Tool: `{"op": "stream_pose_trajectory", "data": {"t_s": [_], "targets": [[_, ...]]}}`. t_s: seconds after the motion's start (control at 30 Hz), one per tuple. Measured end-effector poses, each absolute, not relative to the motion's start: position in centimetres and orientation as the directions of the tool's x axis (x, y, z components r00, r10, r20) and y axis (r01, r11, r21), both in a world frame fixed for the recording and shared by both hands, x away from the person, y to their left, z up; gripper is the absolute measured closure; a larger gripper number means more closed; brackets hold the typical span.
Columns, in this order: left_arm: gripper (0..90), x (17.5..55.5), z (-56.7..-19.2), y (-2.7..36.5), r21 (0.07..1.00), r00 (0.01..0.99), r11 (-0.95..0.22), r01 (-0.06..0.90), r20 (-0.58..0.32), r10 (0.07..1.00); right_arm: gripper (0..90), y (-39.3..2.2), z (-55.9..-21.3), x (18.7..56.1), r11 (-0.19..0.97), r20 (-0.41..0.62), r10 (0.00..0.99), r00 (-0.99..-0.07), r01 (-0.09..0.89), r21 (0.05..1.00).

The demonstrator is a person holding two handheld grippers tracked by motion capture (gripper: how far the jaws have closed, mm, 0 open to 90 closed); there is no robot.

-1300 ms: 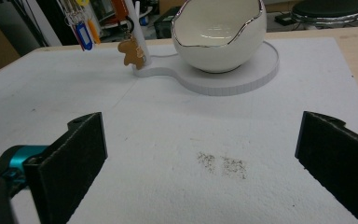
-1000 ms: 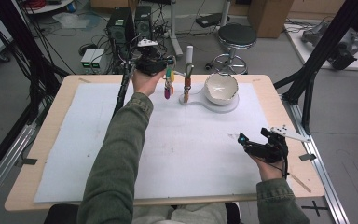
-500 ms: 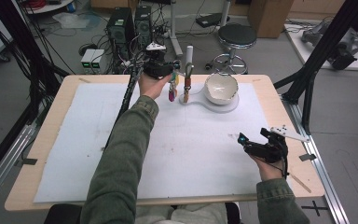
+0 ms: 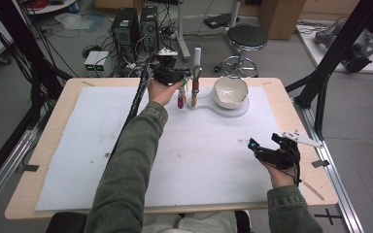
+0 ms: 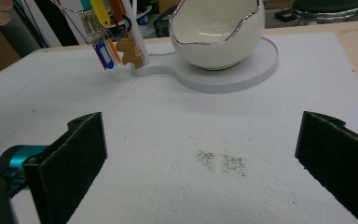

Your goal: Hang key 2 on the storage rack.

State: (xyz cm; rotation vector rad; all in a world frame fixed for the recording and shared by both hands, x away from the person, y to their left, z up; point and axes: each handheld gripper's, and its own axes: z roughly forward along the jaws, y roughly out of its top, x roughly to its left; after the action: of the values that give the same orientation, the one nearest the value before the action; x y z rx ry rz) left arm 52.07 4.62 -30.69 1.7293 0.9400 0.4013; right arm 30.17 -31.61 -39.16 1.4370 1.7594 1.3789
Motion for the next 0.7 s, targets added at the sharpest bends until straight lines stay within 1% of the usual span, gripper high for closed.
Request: {"op": "stream_pose_trajectory", "data": {"t_s": [0.23,0.4,0.53,0.57,0.6,0.7], "targets": [[86.7,52.1,-32.1,5.0,0.902,0.621,-0.113,0.418,-0.192,0.76,1.1,-31.6,-39.3,30.2,-0.064,0.226,0.917,-0.33,0.437,0.897],[86.6,52.0,-32.3,5.0,0.902,0.623,-0.115,0.417,-0.192,0.758,1.1,-31.6,-39.4,30.3,-0.062,0.224,0.917,-0.329,0.438,0.897],[85.4,52.2,-32.3,5.2,0.894,0.621,-0.114,0.434,-0.205,0.756,1.1,-31.6,-39.4,30.3,-0.07,0.235,0.915,-0.328,0.444,0.893],[81.7,52.2,-32.3,5.3,0.893,0.622,-0.107,0.437,-0.214,0.753,1.1,-31.6,-39.4,30.3,-0.069,0.234,0.915,-0.329,0.444,0.894],[75.4,52.1,-32.2,5.4,0.894,0.621,-0.101,0.438,-0.22,0.752,1.1,-31.6,-39.4,30.3,-0.068,0.233,0.915,-0.33,0.443,0.894],[67.3,52.0,-31.7,5.7,0.904,0.622,-0.091,0.418,-0.212,0.754,1.1,-31.6,-39.5,30.3,-0.068,0.233,0.914,-0.331,0.441,0.895]]}}
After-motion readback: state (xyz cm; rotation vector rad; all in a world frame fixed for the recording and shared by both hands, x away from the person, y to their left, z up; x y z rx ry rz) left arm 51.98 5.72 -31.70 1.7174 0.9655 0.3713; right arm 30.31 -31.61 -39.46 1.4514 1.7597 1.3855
